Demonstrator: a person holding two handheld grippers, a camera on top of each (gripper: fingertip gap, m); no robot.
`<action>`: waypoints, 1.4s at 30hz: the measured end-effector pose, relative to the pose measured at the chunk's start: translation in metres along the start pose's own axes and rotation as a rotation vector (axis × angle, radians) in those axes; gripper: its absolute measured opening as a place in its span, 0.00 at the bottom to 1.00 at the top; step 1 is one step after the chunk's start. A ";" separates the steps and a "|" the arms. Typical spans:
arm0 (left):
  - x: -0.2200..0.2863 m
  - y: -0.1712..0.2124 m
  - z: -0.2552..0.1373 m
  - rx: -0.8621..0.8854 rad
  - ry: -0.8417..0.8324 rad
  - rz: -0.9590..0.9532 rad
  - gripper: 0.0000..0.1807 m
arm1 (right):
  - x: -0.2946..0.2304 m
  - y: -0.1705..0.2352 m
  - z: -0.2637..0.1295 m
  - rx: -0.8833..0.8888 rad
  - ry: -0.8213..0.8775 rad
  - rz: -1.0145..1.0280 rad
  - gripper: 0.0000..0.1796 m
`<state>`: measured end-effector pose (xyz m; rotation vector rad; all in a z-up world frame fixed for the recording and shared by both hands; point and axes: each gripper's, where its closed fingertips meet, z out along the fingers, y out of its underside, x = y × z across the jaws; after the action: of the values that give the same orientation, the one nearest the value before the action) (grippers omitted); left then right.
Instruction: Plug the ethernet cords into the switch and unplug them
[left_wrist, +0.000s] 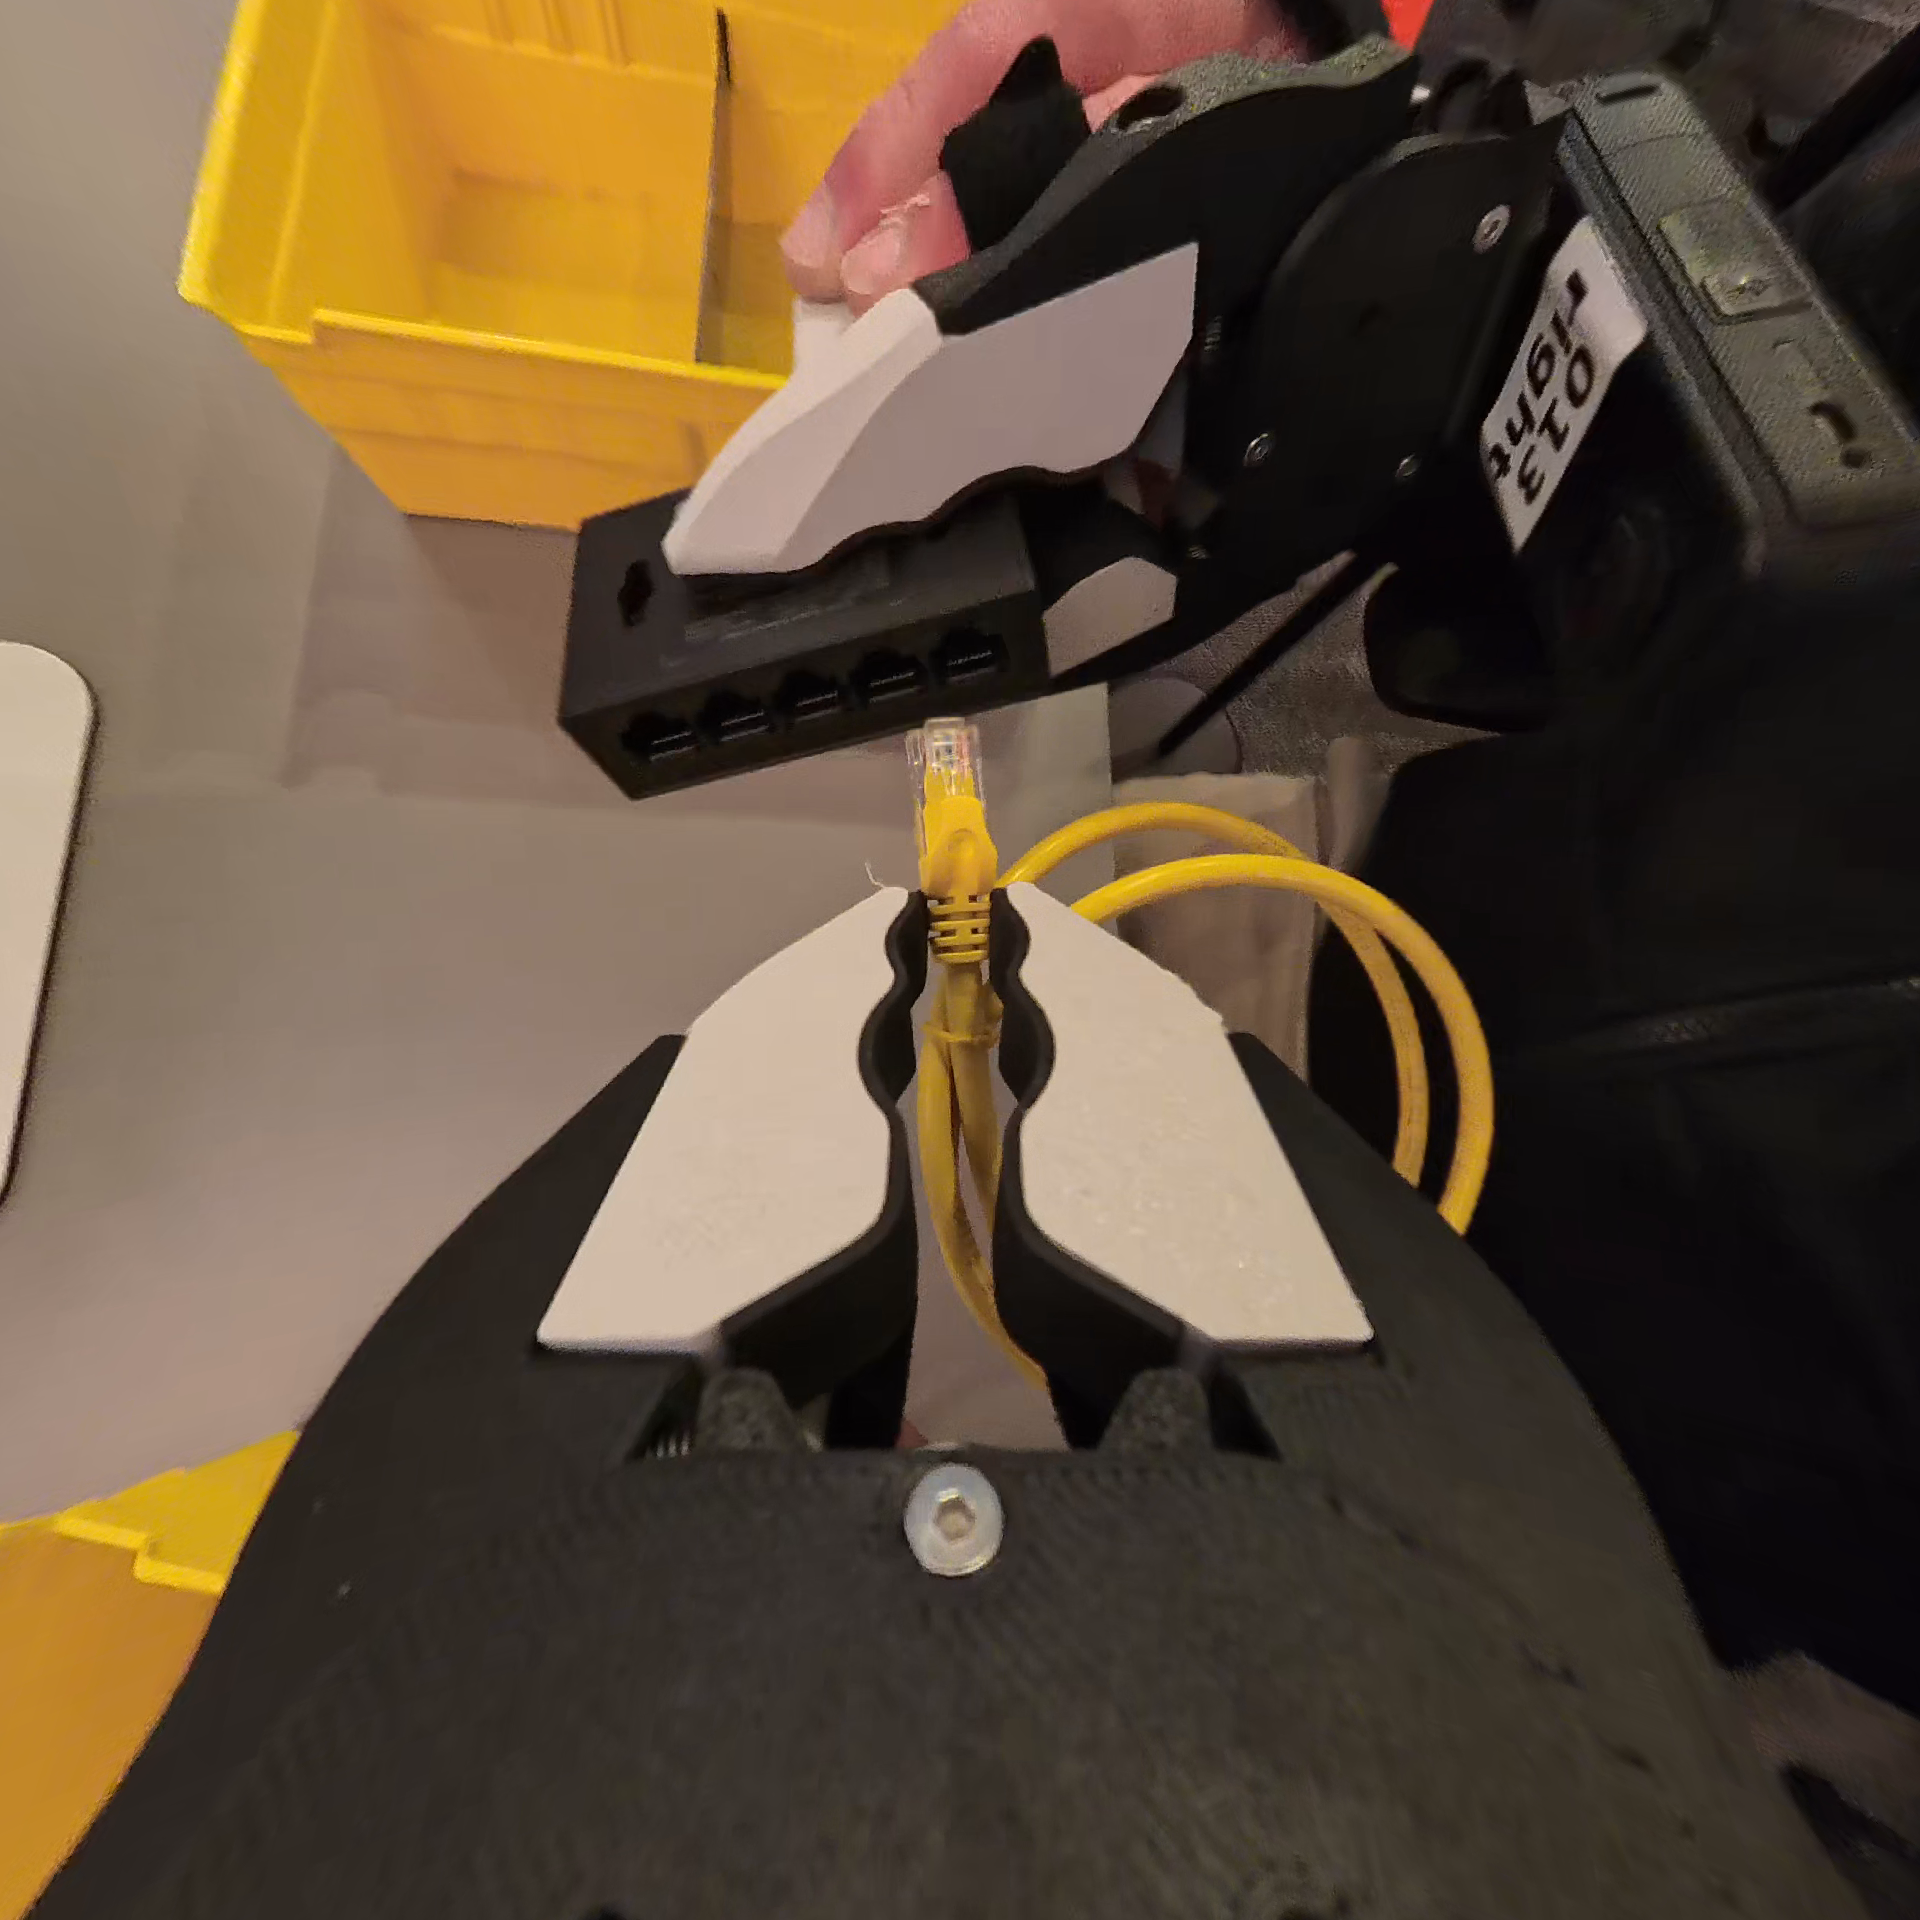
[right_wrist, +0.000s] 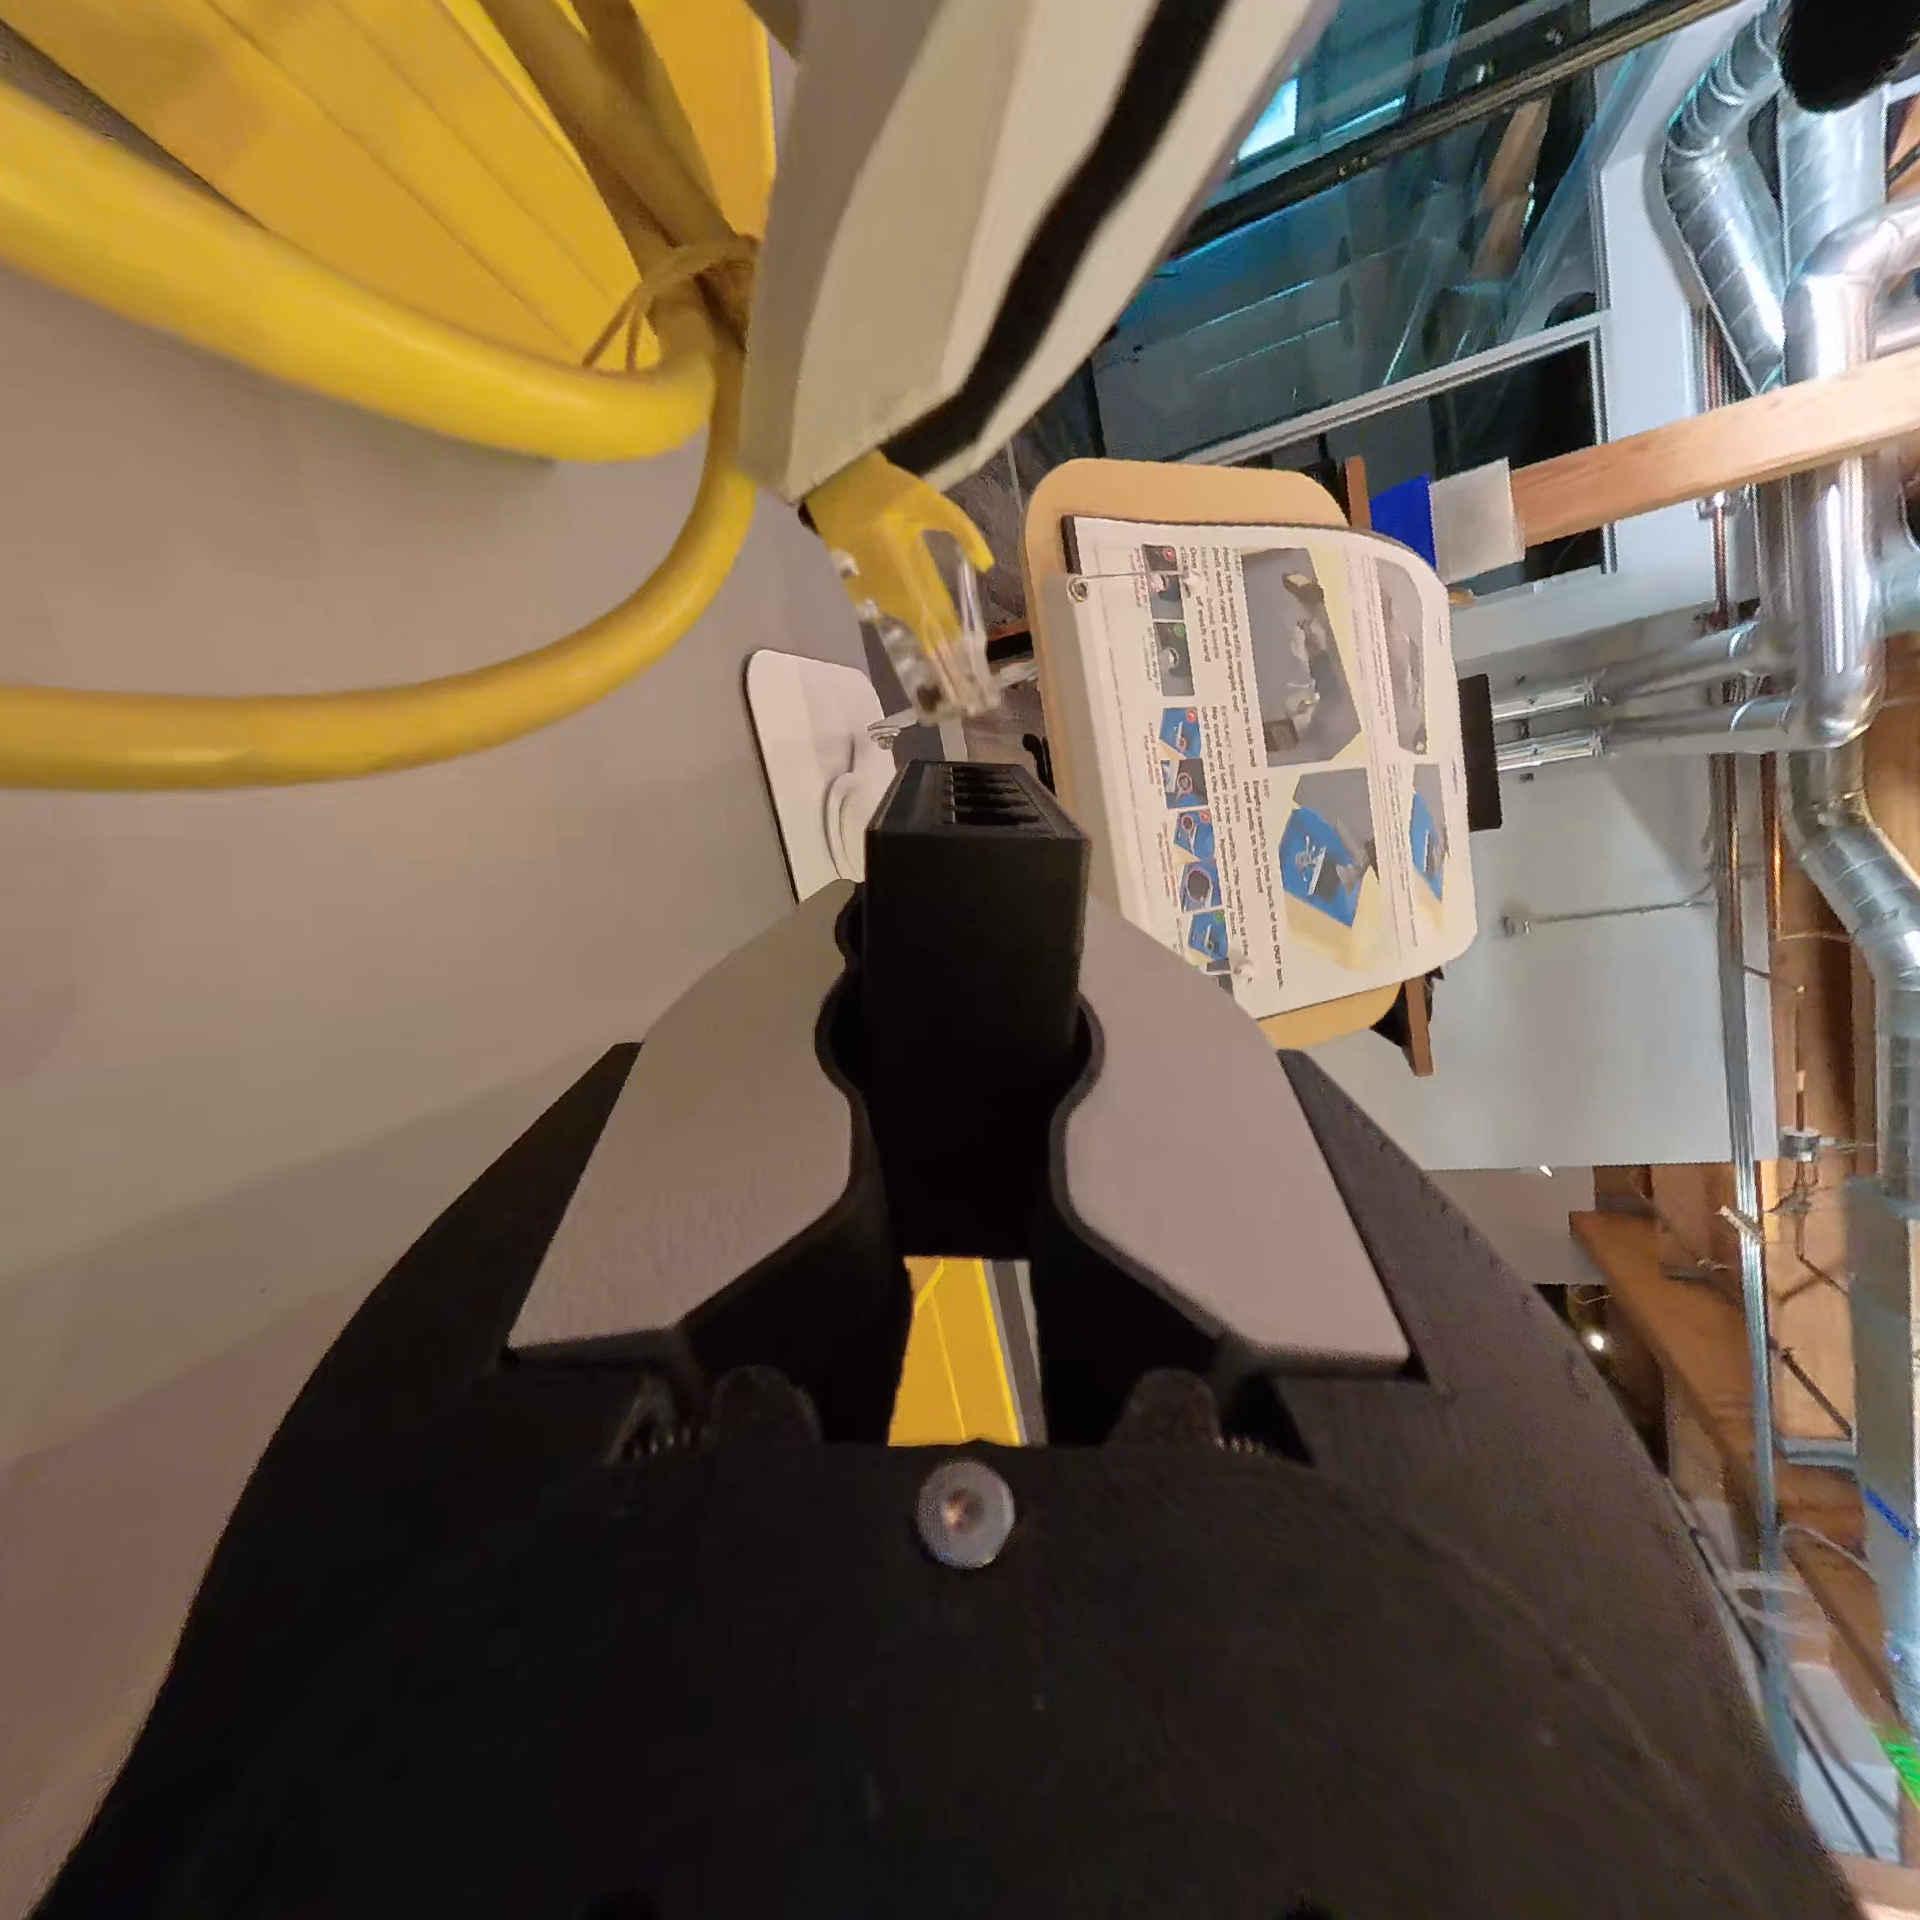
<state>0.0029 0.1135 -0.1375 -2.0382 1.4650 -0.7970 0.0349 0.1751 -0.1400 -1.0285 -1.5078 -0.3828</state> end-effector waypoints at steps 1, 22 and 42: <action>0.003 0.003 0.002 -0.031 0.022 0.003 0.06 | -0.003 -0.002 0.002 0.000 -0.006 -0.010 0.16; 0.007 0.022 0.006 -0.215 0.080 -0.134 0.06 | -0.026 -0.011 0.015 -0.012 -0.036 -0.092 0.16; 0.000 0.035 0.015 -0.279 0.153 -0.224 0.06 | -0.042 -0.011 0.022 -0.082 -0.077 -0.155 0.16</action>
<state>-0.0098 0.1039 -0.1722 -2.4306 1.5192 -0.8965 0.0084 0.1692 -0.1805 -1.0021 -1.6580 -0.5232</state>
